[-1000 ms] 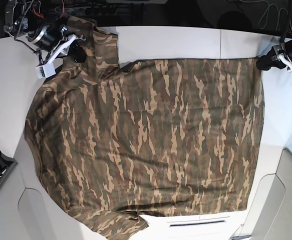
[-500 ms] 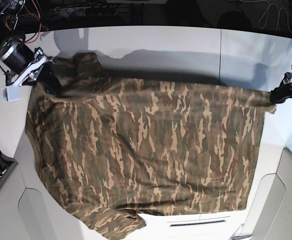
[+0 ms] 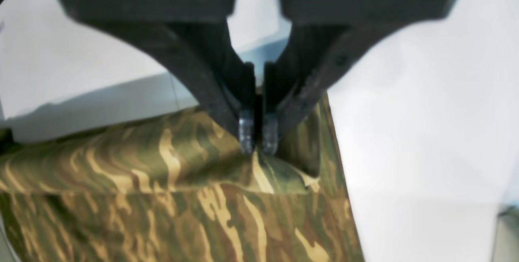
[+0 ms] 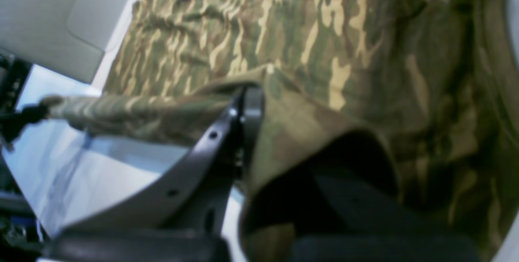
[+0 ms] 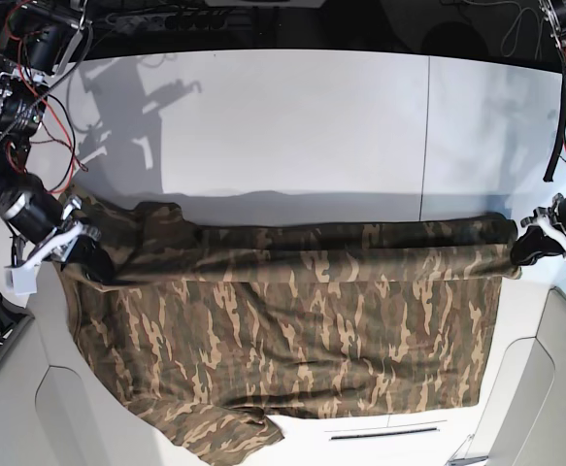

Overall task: Fold the T-shirt properly
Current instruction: 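Lift the shirt edge with both grippers and fold it over the body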

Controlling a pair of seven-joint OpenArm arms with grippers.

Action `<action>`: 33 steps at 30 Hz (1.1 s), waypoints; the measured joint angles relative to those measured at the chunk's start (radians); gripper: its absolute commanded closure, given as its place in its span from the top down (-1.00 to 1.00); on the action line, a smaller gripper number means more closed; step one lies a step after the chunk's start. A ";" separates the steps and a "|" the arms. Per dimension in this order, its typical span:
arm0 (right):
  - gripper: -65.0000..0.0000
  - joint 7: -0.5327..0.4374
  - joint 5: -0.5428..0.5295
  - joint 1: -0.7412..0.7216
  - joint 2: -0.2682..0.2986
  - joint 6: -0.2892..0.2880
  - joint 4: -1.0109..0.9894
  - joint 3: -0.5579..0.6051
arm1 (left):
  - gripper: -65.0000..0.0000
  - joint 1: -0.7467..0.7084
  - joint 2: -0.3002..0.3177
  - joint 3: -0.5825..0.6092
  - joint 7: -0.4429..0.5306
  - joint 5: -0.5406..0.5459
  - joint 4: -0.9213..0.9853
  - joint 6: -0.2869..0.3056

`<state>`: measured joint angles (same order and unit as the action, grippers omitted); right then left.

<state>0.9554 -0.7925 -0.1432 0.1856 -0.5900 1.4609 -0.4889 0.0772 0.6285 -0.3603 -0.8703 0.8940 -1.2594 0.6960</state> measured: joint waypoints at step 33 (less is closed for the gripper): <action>0.01 -0.185 0.326 -0.306 0.020 0.010 -0.532 0.097 | -0.02 0.300 -0.017 0.166 0.113 -0.090 0.416 -0.003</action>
<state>0.7700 -0.4664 -0.4488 0.2054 -0.5800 0.9287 -0.3923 0.3771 0.6113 -0.1944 -0.7578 0.8036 -0.8436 0.6930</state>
